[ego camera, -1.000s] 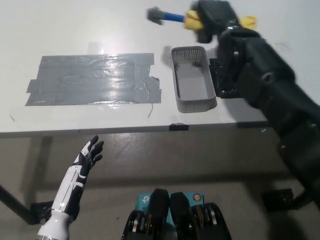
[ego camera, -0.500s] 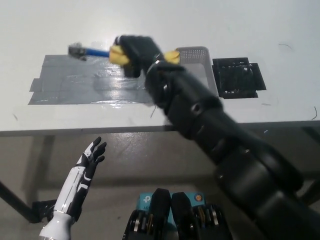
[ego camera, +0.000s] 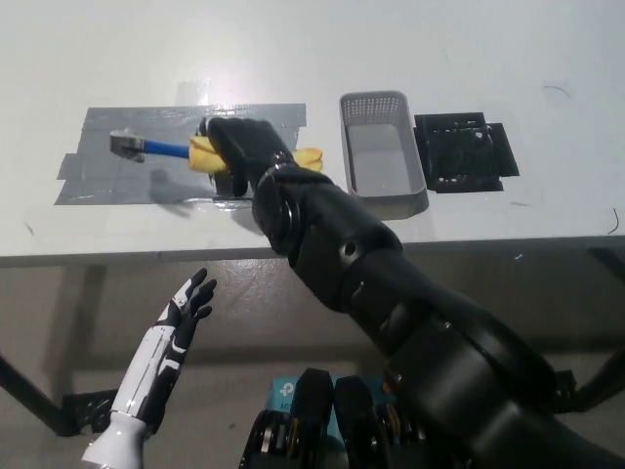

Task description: The robot picks the hammer placed on top of the gray container with right hand and places it on the grey area of the desk

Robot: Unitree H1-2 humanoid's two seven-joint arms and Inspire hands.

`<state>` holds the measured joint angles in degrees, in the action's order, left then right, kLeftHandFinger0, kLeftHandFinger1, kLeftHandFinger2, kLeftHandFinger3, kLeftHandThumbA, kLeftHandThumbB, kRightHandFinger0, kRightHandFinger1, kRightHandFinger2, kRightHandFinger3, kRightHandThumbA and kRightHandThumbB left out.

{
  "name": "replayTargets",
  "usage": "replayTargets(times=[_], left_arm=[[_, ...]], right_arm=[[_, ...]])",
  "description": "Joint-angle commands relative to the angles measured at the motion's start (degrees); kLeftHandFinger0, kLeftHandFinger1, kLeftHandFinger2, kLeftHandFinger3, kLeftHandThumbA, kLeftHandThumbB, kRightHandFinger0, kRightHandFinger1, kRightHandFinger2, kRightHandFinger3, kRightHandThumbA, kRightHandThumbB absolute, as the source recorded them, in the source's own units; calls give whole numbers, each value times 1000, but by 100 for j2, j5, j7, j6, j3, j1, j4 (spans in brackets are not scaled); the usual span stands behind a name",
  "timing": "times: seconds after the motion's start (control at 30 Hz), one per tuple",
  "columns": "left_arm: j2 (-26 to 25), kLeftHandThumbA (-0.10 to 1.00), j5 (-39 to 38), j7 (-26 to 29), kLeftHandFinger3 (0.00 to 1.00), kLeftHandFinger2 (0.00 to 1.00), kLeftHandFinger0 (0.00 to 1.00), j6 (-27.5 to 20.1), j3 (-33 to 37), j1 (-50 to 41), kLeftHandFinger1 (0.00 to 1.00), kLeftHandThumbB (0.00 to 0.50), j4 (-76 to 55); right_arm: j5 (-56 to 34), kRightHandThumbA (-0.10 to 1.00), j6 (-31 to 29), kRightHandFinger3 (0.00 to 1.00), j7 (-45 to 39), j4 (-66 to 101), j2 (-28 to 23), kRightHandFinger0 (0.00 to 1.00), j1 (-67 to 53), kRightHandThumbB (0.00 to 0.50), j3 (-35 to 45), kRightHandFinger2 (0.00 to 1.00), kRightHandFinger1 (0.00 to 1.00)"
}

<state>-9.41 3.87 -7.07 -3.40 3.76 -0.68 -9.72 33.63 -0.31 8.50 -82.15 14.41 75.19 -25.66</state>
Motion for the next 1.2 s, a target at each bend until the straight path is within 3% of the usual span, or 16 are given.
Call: replayTargets(times=[0.0,0.07,0.1,0.13,0.2,0.23,0.27,0.3,0.33,0.37,0.4,0.43,0.67,0.83,1.17], left_arm=[[-129,977,40,-156,1000,1000,1000,76,66,96,1000,127,-202],[-146,976,72,-158,1000,1000,1000,88,81,107,1000,119,-215],[-153,972,92,-158,1000,1000,1000,65,86,112,1000,110,-217],[-149,960,82,-160,1000,1000,1000,49,85,122,1000,101,-207],[-150,951,37,-185,1000,1000,1000,65,91,146,1000,102,-189],[-157,950,44,-191,1000,1000,1000,73,94,161,1000,101,-186],[-158,950,45,-194,1000,1000,1000,74,95,169,1000,99,-185],[-151,949,18,-197,1000,1000,1000,87,90,183,1000,102,-178],[-150,952,31,-191,1000,1000,1000,128,90,187,1000,112,-185],[-151,955,26,-193,1000,1000,1000,133,91,188,1000,116,-182],[-159,968,67,-189,1000,1000,1000,127,103,192,1000,113,-178],[-173,976,105,-186,1000,1000,1000,100,112,208,1000,106,-168],[-188,1000,69,-195,1000,1000,1000,57,125,258,1000,106,-133],[-196,997,51,-209,1000,1000,1000,34,142,274,1000,86,-158],[-206,1000,55,-204,1000,1000,1000,90,176,334,1000,133,-157]], right_arm=[[-147,-100,68,464,386,74,14,0,212,199,67,332,81],[-128,-100,138,410,354,59,-16,0,172,191,41,404,85],[-127,-100,188,486,319,46,-39,45,146,182,38,510,168],[-126,-100,223,545,298,38,-60,62,130,181,33,521,191],[-150,-100,285,632,236,31,-124,0,100,169,49,450,132],[-142,-100,236,532,275,33,-167,0,60,165,35,426,118],[-145,-100,234,495,278,35,-174,0,59,163,34,423,108],[-158,1,226,494,231,36,-198,23,54,166,36,491,179],[-205,115,250,762,58,30,-218,234,59,196,62,792,443],[-205,289,301,1000,-70,21,-228,548,65,213,45,1000,730],[-203,415,328,1000,-230,13,-248,858,66,251,23,1000,1000],[-209,495,330,1000,-326,11,-269,1000,68,282,16,1000,1000],[-405,744,336,1000,-723,53,-370,1000,159,499,132,1000,1000],[-647,864,151,1000,-965,141,-462,1000,292,500,358,1000,1000],[-1163,950,-183,1000,-1148,443,-569,1000,933,500,994,1000,1000]])
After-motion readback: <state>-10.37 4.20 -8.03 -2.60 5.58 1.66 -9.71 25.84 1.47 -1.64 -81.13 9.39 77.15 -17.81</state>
